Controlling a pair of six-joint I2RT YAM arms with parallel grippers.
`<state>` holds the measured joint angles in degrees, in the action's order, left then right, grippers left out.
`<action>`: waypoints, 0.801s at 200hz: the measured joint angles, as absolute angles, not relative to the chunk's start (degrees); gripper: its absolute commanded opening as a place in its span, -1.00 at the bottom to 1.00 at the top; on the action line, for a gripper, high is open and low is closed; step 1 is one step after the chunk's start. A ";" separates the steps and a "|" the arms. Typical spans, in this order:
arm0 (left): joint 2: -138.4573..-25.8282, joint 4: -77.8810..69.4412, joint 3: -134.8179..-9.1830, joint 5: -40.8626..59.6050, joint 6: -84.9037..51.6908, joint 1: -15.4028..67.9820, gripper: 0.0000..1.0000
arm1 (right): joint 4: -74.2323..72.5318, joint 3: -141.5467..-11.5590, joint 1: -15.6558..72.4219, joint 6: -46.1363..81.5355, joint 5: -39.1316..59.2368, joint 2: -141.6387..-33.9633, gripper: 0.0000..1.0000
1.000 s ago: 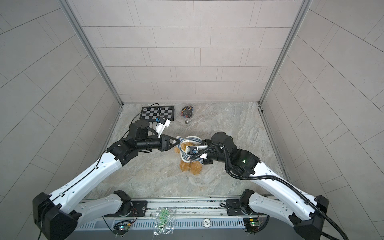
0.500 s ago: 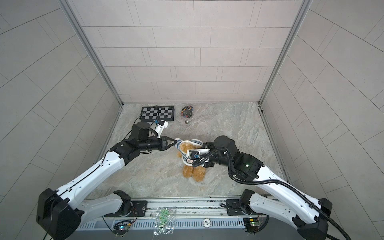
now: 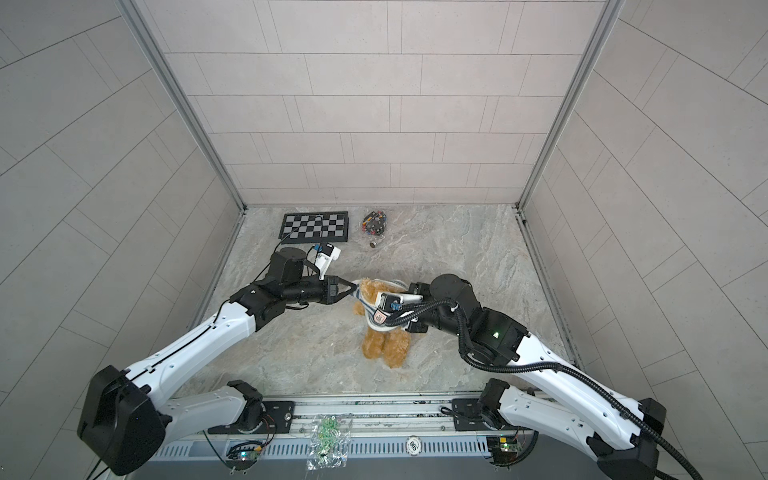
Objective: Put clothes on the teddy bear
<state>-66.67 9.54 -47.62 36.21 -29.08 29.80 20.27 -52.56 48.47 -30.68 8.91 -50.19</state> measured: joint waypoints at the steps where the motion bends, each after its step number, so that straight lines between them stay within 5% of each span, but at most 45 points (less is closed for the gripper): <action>1: -66.54 9.56 -47.62 36.12 -29.08 29.95 -0.99 | 20.23 -52.69 48.47 -30.48 8.73 -50.37 -1.00; 29: -63.59 10.35 -47.62 33.93 -29.08 32.42 -0.88 | 18.74 -53.80 48.49 -25.56 6.96 -51.68 -1.00; 89: -52.90 11.55 -44.73 31.46 -31.57 30.74 0.31 | 17.82 -54.13 48.49 -20.08 5.41 -51.77 -1.00; 160: -49.47 0.54 -38.61 30.65 -40.05 37.80 0.29 | 17.74 -59.24 48.49 -14.85 4.23 -54.92 -1.00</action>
